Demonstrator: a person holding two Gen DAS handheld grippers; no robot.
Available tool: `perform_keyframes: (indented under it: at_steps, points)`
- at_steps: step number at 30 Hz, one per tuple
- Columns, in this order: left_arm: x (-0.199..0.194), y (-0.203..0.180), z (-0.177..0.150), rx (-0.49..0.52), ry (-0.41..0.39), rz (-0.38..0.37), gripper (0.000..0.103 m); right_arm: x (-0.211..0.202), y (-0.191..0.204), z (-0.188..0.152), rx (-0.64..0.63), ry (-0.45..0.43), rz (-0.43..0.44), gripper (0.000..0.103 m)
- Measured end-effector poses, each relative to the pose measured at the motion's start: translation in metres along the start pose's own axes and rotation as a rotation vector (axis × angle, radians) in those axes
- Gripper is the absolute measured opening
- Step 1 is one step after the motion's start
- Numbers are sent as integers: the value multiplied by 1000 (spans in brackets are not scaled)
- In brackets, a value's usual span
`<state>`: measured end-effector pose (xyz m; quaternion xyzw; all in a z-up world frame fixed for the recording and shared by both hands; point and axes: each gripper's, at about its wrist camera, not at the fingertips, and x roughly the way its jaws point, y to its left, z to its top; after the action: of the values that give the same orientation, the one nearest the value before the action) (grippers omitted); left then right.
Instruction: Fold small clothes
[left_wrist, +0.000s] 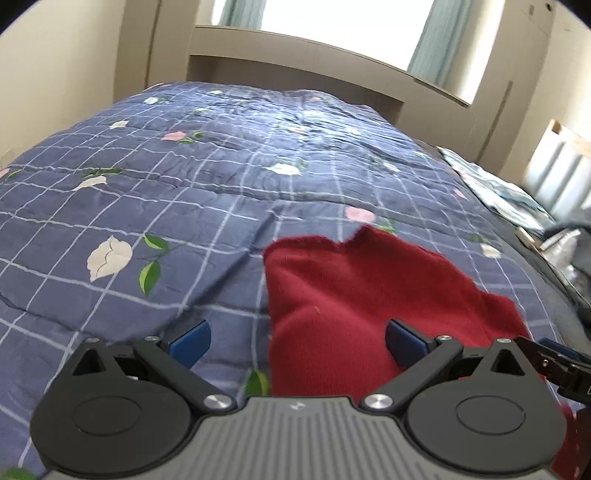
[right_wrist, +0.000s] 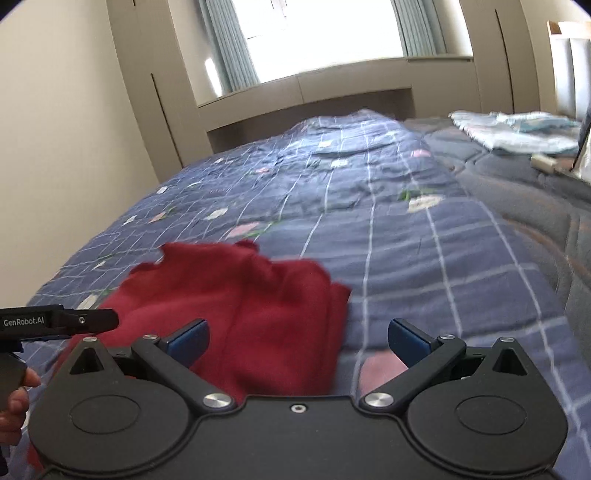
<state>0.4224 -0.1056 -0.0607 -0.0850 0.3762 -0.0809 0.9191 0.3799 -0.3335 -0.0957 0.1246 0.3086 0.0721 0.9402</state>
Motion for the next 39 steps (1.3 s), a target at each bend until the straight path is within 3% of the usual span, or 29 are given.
perform_keyframes:
  at_steps: [4, 6, 15, 22, 39]
  points:
    - [-20, -3, -12, 50, -18, -3, 102, 6, -1, -15, 36, 56, 7, 103]
    - [-26, 1, -19, 43, -24, -5, 102, 6, -3, -23, 57, 32, 10, 102]
    - [-29, 29, -40, -114, -9, -86, 102, 5, -2, -30, 35, 4, 5, 103]
    - [-24, 29, -40, -126, 12, -83, 103, 5, -2, -30, 38, 2, 8, 103]
    - [-10, 41, -26, -200, 176, -177, 102, 4, -4, -32, 41, -11, 14, 103]
